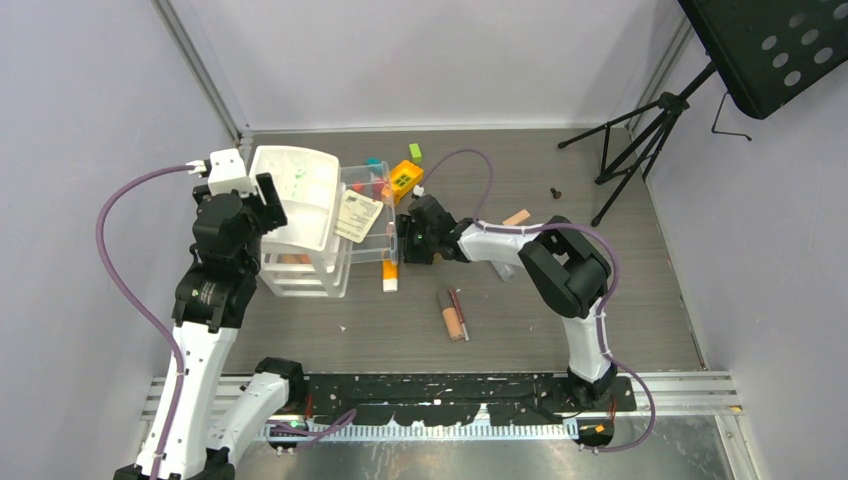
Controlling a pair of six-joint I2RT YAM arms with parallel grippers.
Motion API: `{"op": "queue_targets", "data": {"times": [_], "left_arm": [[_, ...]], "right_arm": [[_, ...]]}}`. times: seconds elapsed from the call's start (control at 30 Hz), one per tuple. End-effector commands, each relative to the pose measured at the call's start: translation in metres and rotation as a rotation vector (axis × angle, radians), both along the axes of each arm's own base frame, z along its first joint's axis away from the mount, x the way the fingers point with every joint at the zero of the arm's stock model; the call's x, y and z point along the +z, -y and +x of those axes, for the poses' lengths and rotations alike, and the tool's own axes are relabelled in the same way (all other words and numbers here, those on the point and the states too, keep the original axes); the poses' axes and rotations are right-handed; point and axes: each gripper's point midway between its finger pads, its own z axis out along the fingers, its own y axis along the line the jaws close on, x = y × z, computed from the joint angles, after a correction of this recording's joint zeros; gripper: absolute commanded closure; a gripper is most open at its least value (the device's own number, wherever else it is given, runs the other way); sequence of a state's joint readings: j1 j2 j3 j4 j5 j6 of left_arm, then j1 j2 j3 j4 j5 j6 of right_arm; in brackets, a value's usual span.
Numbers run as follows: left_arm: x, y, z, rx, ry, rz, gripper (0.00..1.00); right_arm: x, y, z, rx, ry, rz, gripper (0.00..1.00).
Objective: Organize the makeup
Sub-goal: Pick up the makeup from the center of the board.
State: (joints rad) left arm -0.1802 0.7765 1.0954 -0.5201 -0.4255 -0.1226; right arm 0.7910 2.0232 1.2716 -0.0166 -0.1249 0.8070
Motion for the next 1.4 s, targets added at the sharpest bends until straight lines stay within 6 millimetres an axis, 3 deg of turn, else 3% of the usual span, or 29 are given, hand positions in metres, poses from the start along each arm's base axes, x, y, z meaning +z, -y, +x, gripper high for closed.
{"op": "queue_targets", "data": {"times": [0.0, 0.1, 0.47, 0.7, 1.07, 1.37], "left_arm": [[0.012, -0.001, 0.001, 0.002, 0.053, -0.012, 0.32], [0.011, 0.000, 0.001, -0.002, 0.051, -0.014, 0.32], [0.011, -0.001, 0.001, 0.000, 0.052, -0.012, 0.32], [0.010, 0.000, 0.001, -0.004, 0.051, -0.014, 0.32], [0.010, -0.001, 0.001, 0.002, 0.048, -0.010, 0.32], [0.010, -0.002, 0.001, 0.006, 0.048, -0.009, 0.32]], "right_arm": [[-0.026, 0.009, -0.008, 0.011, -0.035, -0.111, 0.41], [-0.036, 0.014, -0.011, 0.006, -0.046, -0.135, 0.56], [-0.028, 0.013, -0.007, 0.005, -0.007, -0.116, 0.82], [-0.010, 0.039, 0.005, -0.062, 0.108, -0.195, 0.88], [0.020, 0.078, 0.009, -0.133, 0.221, -0.283, 0.91], [0.044, 0.096, 0.015, -0.181, 0.259, -0.288, 0.92]]}}
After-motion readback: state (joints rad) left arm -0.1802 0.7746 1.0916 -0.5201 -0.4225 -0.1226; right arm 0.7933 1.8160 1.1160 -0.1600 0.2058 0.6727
